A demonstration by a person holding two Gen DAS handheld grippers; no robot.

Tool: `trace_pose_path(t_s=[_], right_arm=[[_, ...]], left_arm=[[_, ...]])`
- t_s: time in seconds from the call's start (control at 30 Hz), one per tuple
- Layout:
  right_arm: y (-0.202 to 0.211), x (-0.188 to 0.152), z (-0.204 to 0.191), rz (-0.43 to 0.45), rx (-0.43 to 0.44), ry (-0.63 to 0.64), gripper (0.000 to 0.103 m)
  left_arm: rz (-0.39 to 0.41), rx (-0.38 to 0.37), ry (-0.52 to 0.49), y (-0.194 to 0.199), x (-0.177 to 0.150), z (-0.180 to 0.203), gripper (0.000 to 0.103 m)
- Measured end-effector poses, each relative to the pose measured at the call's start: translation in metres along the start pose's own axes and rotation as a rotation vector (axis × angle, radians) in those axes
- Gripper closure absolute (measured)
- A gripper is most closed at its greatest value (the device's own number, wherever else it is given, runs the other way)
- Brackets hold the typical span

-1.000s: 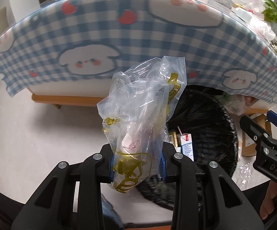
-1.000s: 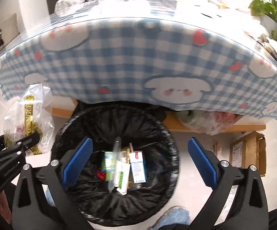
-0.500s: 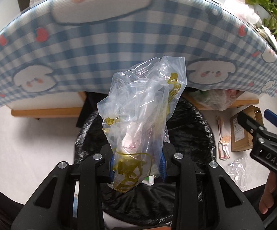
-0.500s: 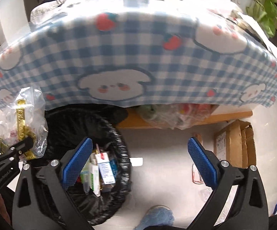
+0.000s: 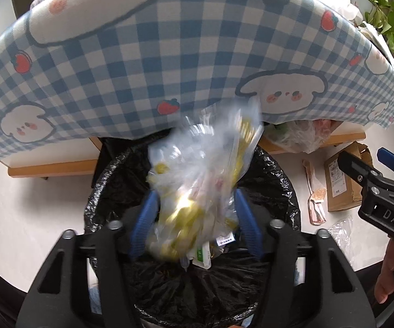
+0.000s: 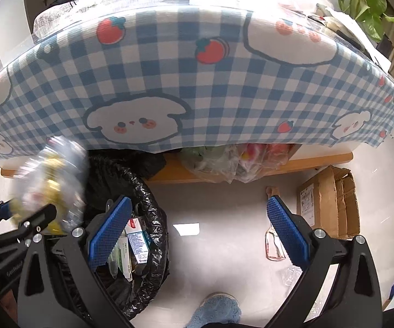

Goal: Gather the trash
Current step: 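Open the left gripper to drop the gold candy bag into the bin, then move both grippers back over the table toward the tissue and pill bottle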

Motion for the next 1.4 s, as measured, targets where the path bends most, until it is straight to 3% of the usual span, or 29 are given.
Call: trace_pose_path(t_s=[0.17, 0.37, 1.0, 1.4], right_arm=[[0.01, 0.006, -0.004, 0.02, 0.007, 0.001, 0.008], [0.034, 0.02, -0.01, 0.071, 0.006, 0.015, 0.008], [0.094, 0.091, -0.003, 0.242, 0.013, 0.017, 0.008], [0.106, 0.126, 0.008, 0.282, -0.005, 0.022, 0.008]], left_arm=[[0.04, 0.011, 0.004, 0.014, 0.005, -0.006, 0.016], [0.085, 0.008, 0.025, 0.038, 0.018, -0.017, 0.006], [0.19, -0.021, 0.056, 0.102, 0.082, -0.022, 0.006], [0.253, -0.024, 0.052, 0.134, 0.132, -0.014, 0.006]])
Point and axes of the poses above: each gripper's, at about its wrist camera, not at the fingertips, and y roughly against the way its jaws point, z to its right, x to its top, the point moved 4 cm from there along -y, roughly the way its jaws point, and after that the axes turned 15 degrees about y, right-handed, at the moved point
